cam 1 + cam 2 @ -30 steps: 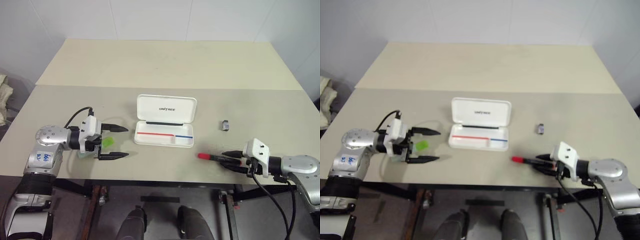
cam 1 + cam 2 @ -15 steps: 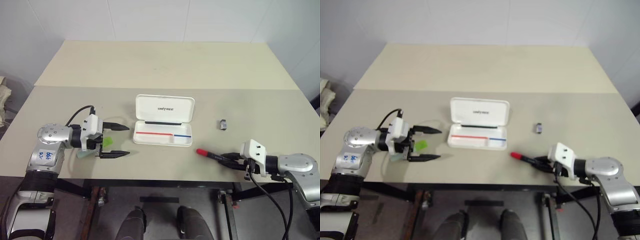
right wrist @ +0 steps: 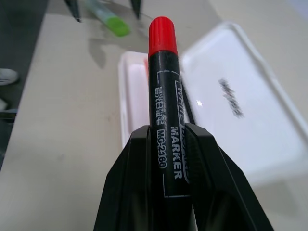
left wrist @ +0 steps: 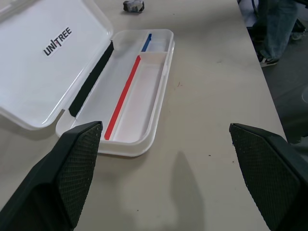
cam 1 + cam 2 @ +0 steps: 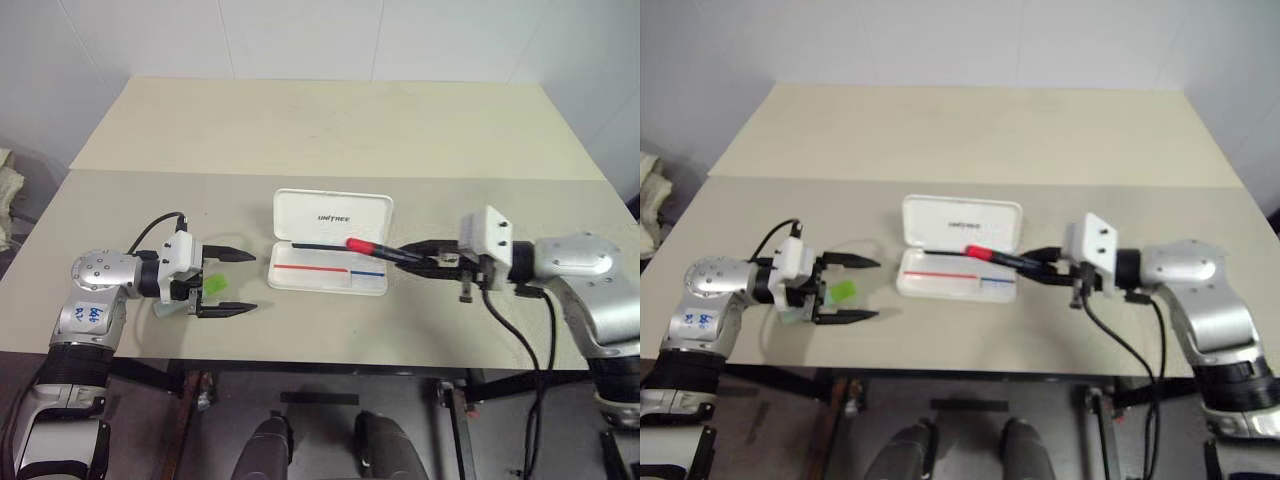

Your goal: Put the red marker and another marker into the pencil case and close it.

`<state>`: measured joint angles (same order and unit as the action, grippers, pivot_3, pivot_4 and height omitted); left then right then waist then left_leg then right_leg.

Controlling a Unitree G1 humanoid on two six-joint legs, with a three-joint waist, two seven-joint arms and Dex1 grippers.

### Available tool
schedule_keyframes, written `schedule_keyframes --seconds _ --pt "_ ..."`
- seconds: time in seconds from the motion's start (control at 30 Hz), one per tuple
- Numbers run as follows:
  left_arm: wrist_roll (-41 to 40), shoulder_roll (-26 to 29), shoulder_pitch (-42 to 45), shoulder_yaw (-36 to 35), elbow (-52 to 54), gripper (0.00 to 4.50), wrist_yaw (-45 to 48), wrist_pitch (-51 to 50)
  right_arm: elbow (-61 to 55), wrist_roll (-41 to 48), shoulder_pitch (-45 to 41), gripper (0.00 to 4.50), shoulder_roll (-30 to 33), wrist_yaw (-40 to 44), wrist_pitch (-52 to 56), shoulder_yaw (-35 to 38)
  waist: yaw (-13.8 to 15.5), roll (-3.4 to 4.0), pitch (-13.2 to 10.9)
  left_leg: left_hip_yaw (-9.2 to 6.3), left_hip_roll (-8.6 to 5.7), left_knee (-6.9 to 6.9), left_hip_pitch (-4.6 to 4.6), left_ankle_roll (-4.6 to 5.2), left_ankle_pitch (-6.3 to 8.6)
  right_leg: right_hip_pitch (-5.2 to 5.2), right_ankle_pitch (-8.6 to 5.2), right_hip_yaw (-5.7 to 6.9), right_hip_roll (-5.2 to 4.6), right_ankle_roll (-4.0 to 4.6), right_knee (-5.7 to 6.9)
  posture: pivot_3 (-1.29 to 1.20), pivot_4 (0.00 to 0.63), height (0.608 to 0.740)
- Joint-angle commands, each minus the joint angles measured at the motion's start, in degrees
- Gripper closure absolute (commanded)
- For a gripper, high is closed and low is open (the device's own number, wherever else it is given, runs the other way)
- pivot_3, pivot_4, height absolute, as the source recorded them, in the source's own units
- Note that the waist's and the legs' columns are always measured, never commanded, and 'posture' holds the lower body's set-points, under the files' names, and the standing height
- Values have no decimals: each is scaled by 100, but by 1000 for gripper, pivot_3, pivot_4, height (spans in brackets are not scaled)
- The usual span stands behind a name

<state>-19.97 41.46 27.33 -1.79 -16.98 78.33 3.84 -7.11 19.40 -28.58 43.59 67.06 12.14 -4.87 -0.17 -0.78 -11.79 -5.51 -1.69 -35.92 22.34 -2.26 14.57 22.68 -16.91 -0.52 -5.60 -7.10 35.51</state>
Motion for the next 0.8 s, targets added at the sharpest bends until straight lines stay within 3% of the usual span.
schedule_keyframes --seconds 0.03,0.1,0.2,0.43,0.7,0.8 --pt "-13 66 -15 -166 -17 0 -94 61 524 -608 -456 3875 -354 -32 -708 -475 2 0 0 0 -1 -1 5 0 0 3 0 0 0 -1 0 0 150 740" --pt "-13 75 -11 -200 -22 0 -151 55 1414 -1300 -1079 3875 -930 -336 -1469 -949 -83 -1 -1 5 -4 -3 4 1 0 5 1 -4 -1 -2 2 0 150 740" --pt "-19 93 -29 -200 -9 0 -173 61 2192 -1661 -1615 3875 -1445 -592 -1826 -1128 -152 0 -1 10 -2 1 -4 -6 -8 11 1 -7 3 -1 19 0 150 740" --pt "-55 97 -162 -226 132 0 -261 35 3059 -2177 -2036 3875 -1873 -815 -2281 -1325 -141 0 -1 4 -4 9 14 -29 -21 42 -5 -7 2 5 35 0 150 740" --pt "-86 78 -270 -231 278 0 -386 -24 3498 -2564 -2066 3875 -1883 -863 -2630 -1440 -145 0 -1 11 -2 18 15 -25 -22 60 -5 -15 5 5 51 0 150 740" --pt "-102 72 -277 -228 305 0 -415 -49 3599 -2610 -2068 2806 -1866 -858 -2776 -1411 -154 0 -1 16 -2 19 15 -25 -22 66 -5 -22 6 5 55 0 150 740"
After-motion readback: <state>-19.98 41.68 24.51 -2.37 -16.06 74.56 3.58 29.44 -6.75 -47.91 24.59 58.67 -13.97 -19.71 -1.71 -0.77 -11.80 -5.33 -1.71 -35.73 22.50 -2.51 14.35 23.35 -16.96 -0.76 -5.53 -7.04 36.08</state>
